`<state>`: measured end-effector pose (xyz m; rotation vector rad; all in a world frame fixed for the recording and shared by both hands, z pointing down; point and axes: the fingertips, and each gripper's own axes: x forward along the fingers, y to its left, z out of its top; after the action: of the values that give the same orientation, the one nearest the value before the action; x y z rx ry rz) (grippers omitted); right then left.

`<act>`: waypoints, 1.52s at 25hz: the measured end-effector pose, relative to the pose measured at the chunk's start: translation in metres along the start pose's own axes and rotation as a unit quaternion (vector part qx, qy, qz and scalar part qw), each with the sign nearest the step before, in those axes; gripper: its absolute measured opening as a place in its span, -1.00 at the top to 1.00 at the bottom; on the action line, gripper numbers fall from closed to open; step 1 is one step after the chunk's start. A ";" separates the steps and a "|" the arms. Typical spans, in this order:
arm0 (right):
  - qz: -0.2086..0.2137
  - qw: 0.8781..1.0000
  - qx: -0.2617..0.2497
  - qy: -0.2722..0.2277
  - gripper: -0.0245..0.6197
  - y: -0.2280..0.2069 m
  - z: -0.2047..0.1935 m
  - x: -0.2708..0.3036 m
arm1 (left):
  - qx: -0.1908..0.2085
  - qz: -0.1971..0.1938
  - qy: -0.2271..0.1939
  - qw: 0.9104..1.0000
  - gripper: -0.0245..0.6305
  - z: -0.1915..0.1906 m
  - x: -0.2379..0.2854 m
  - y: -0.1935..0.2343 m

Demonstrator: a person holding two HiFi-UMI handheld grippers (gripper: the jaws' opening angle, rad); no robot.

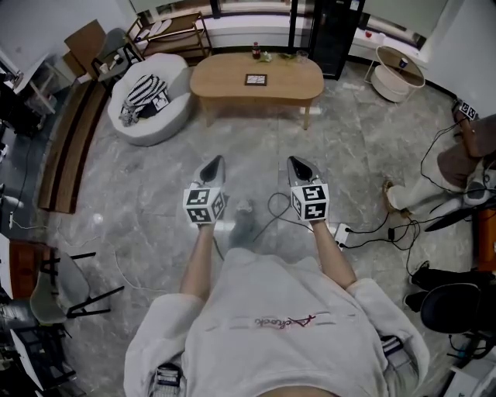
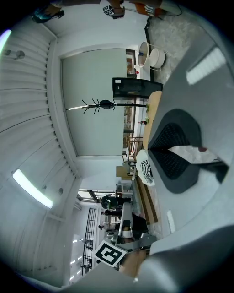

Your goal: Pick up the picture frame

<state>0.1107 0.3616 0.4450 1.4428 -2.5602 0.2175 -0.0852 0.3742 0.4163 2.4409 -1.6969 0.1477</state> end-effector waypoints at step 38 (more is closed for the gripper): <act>-0.059 0.998 0.004 0.011 0.91 -0.132 0.099 0.335 | -0.007 -0.051 0.018 0.998 0.93 0.063 0.322 0.193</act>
<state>0.0444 -0.0056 0.4339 1.5802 -2.4491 0.2231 -0.1547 0.0000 0.4264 2.4922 -1.5481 0.1654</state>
